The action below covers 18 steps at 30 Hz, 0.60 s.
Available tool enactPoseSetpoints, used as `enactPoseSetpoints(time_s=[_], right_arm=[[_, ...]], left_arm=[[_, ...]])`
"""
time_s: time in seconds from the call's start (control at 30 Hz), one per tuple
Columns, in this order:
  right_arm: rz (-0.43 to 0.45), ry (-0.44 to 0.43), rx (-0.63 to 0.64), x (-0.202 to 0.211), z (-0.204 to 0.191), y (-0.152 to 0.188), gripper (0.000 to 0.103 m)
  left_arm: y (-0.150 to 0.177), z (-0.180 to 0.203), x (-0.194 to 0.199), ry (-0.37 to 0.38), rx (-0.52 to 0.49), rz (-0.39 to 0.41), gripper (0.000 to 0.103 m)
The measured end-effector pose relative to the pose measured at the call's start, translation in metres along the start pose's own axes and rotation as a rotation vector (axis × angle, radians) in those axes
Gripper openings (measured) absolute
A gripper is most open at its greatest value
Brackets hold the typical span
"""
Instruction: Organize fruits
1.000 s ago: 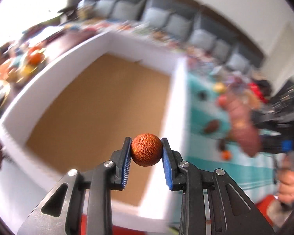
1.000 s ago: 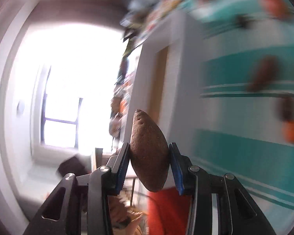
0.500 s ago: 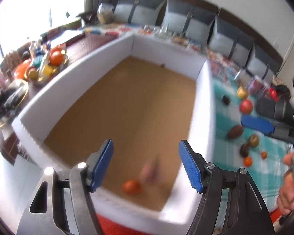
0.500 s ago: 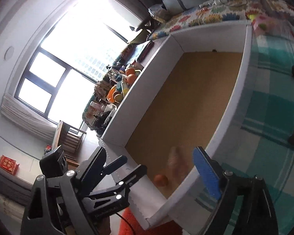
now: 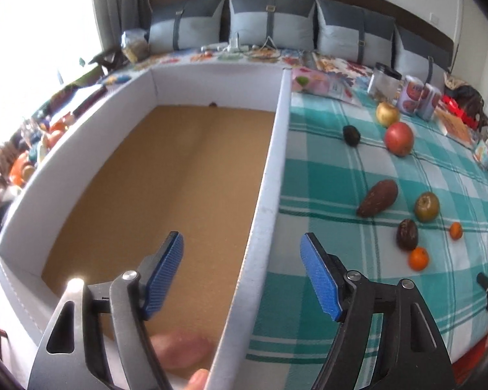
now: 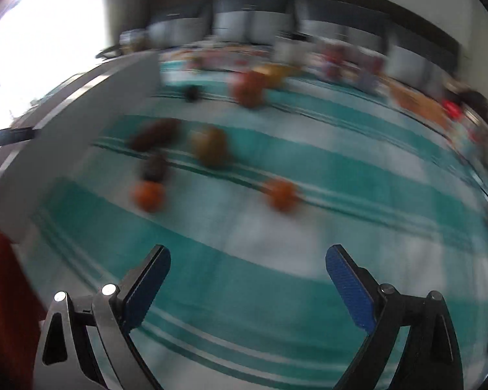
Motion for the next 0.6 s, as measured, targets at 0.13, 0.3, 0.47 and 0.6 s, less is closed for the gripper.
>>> enactPoseSetpoints(time_s=[0.13,0.3,0.47,0.6], right_arm=[[0.053,0.125,-0.103,0.004,0.058,0.02,0.096],[0.029,0.107,-0.151,0.002,0.066,0.037,0.096],[0.039,0.102,-0.167,0.002,0.052,0.038,0.103],[0.047,0.106,-0.161,-0.005,0.05,0.037,0.103]], left_arm=[[0.011,0.017,0.007,0.01,-0.034,-0.008,0.077],[0.019,0.033,0.015,-0.001,-0.109,0.012,0.077],[-0.005,0.01,0.064,-0.104,0.011,0.227,0.087],[-0.01,0.02,0.118,-0.045,0.11,0.41,0.091]])
Point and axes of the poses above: each gripper's, at about its wrist camera, not at the fingertips, and x roughly against the way its jaws point, z to its right, y to its underside, the point moved 10 cm from there along -x, roughly the way its jaws point, and after that the axes turned 13 degrees about -y, right-handed, at the moved point
